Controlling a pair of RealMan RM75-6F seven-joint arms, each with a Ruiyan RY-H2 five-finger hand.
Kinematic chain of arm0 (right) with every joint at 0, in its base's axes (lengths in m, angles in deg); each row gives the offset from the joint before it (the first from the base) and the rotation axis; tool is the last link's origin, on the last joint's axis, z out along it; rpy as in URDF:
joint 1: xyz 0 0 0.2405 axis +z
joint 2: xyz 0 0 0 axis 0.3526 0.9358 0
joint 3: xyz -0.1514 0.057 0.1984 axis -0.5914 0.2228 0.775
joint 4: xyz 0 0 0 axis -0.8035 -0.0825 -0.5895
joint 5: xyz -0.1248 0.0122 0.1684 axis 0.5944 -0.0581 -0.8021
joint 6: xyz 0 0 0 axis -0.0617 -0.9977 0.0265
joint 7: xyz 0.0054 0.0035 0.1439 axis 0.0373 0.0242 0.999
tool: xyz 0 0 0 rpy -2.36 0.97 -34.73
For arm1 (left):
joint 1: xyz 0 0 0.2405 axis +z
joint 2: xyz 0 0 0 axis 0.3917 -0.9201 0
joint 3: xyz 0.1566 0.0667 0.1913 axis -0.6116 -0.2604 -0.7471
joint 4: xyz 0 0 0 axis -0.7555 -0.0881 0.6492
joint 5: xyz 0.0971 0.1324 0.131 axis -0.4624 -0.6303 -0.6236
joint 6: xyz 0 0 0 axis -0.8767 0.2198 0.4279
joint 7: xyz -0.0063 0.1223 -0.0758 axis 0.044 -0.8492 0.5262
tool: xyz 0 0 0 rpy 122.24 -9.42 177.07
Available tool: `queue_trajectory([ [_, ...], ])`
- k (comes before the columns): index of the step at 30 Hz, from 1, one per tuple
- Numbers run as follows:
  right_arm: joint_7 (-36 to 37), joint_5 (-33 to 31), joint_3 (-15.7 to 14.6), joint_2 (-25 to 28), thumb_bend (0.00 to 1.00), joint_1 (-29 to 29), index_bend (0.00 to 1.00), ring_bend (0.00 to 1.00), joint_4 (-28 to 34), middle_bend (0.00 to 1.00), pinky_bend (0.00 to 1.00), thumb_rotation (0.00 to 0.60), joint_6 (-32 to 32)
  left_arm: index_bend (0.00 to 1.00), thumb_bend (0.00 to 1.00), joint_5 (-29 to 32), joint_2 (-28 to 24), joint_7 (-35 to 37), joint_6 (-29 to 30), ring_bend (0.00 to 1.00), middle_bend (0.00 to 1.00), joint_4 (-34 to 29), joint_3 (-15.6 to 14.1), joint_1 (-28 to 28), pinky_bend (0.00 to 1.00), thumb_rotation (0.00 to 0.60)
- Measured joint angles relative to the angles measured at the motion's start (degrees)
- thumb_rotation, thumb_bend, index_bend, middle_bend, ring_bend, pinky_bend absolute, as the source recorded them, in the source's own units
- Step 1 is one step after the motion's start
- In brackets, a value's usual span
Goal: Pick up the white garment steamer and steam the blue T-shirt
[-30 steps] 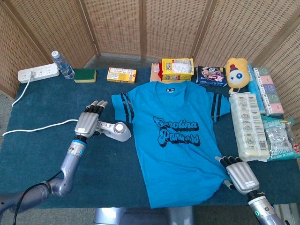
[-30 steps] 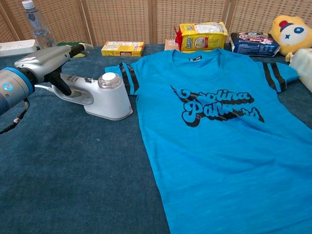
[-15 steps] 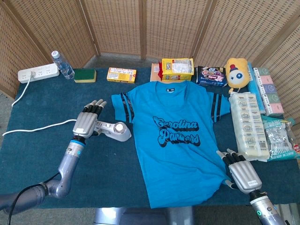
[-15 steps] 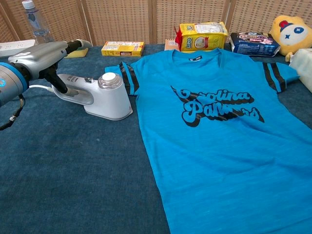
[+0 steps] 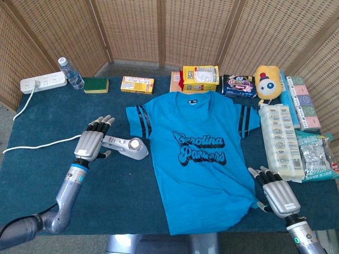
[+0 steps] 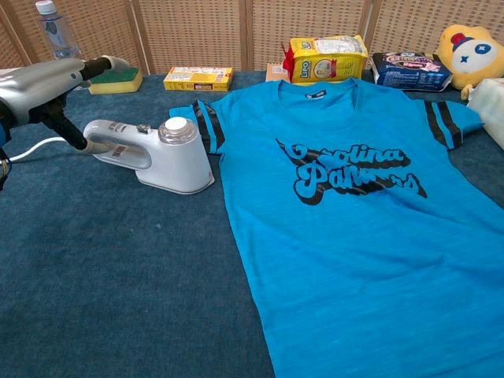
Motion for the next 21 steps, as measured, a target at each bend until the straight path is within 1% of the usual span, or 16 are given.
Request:
queue_trajectory([
  [5, 2.0, -0.1, 0.4, -0.4, 0.22, -0.5, 0.07, 0.13, -1.2, 0.2, 0.23, 0.6, -1.4, 0.0, 0.2, 0.1, -2.7, 0.3, 2.0, 0.0, 0.04, -4.7, -0.8, 2.2, 0.11, 0.567],
  [9, 3.5, 0.0, 1.0, -0.8, 0.23, -1.1, 0.08, 0.15, -1.9, 0.21, 0.25, 0.6, -3.2, 0.0, 0.21, -1.1, -6.5, 1.6, 5.6, 0.0, 0.04, -9.6, -2.4, 5.7, 0.11, 0.599],
  [11, 4.5, 0.0, 1.5, -1.0, 0.23, -1.4, 0.09, 0.16, -2.3, 0.22, 0.26, 0.6, -4.4, 0.0, 0.21, -2.0, -8.3, 2.5, 7.5, 0.0, 0.04, -11.4, -3.5, 7.7, 0.11, 0.597],
  [14, 5.6, 0.1, 2.2, -1.3, 0.25, -1.8, 0.11, 0.18, -3.1, 0.24, 0.28, 0.6, -6.0, 0.0, 0.22, -4.2, -11.4, 4.1, 11.3, 0.0, 0.04, -14.0, -5.6, 10.9, 0.11, 0.595],
  [16, 6.1, 0.2, 2.6, -1.7, 0.26, -2.0, 0.13, 0.2, -3.8, 0.25, 0.3, 0.6, -6.8, 0.0, 0.22, -6.7, -13.4, 5.9, 14.2, 0.0, 0.04, -15.4, -7.4, 13.7, 0.11, 0.599],
  [21, 6.6, 0.2, 3.5, -2.7, 0.27, -2.6, 0.18, 0.25, -4.8, 0.29, 0.35, 0.6, -9.0, 0.0, 0.24, -12.4, -16.7, 11.0, 21.1, 0.0, 0.05, -16.7, -11.6, 20.6, 0.13, 0.6],
])
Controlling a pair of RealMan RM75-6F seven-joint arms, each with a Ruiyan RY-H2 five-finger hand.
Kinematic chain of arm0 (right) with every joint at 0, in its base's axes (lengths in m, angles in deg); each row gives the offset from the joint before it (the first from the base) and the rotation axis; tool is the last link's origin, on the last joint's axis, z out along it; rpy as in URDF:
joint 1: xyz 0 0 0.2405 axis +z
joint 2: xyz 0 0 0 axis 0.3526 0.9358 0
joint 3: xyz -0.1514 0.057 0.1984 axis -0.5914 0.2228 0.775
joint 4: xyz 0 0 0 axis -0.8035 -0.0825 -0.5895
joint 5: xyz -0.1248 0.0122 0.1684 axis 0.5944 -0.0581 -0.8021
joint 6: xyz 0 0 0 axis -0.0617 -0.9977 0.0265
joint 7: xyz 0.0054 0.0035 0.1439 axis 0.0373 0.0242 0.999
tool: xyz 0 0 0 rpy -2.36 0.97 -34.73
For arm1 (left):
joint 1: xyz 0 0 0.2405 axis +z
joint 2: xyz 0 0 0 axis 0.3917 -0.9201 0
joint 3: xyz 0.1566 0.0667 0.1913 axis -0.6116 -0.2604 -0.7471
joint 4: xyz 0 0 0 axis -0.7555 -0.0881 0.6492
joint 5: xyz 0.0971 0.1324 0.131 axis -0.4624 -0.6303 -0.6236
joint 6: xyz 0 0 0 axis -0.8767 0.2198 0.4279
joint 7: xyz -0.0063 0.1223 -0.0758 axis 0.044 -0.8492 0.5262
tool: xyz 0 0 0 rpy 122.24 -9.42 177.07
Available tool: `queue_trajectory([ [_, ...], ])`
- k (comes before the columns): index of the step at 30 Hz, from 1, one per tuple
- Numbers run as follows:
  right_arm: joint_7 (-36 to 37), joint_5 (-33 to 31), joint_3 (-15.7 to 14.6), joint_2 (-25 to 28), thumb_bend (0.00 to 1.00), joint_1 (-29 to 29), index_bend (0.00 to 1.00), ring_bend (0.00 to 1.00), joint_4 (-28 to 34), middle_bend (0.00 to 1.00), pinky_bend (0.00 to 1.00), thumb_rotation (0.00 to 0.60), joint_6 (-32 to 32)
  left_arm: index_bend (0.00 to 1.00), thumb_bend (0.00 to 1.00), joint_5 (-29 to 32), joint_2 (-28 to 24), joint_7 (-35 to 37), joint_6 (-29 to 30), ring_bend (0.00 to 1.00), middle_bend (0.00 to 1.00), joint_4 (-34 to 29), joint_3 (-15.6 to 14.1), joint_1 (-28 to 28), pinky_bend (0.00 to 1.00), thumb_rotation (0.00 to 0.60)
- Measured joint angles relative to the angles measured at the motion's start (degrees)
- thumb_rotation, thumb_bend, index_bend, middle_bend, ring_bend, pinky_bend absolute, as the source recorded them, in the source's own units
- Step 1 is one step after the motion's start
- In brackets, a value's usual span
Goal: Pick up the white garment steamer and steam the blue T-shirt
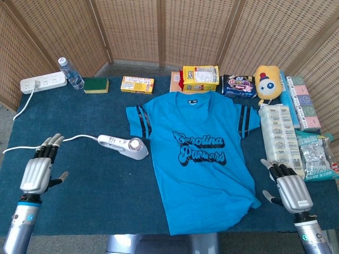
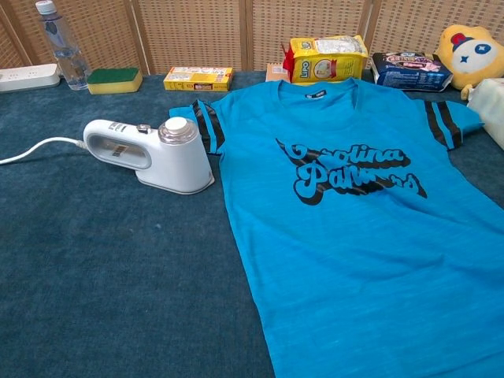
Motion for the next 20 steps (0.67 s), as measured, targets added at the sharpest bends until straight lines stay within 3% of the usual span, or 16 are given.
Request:
queue_trajectory([
  [10, 0.4, -0.4, 0.4, -0.9, 0.29, -1.7, 0.24, 0.31, -1.4, 0.32, 0.38, 0.6, -2.4, 0.0, 0.24, -5.5, -4.2, 5.5, 9.9, 0.0, 0.08, 0.9, -5.6, 10.4, 0.13, 0.6],
  [20, 0.3, -0.6, 0.6, -1.1, 0.29, -3.0, 0.28, 0.32, -1.4, 0.33, 0.37, 0.6, -3.9, 0.0, 0.24, -7.0, -6.4, 9.5, 11.7, 0.0, 0.09, 1.7, -7.5, 15.3, 0.13, 0.6],
])
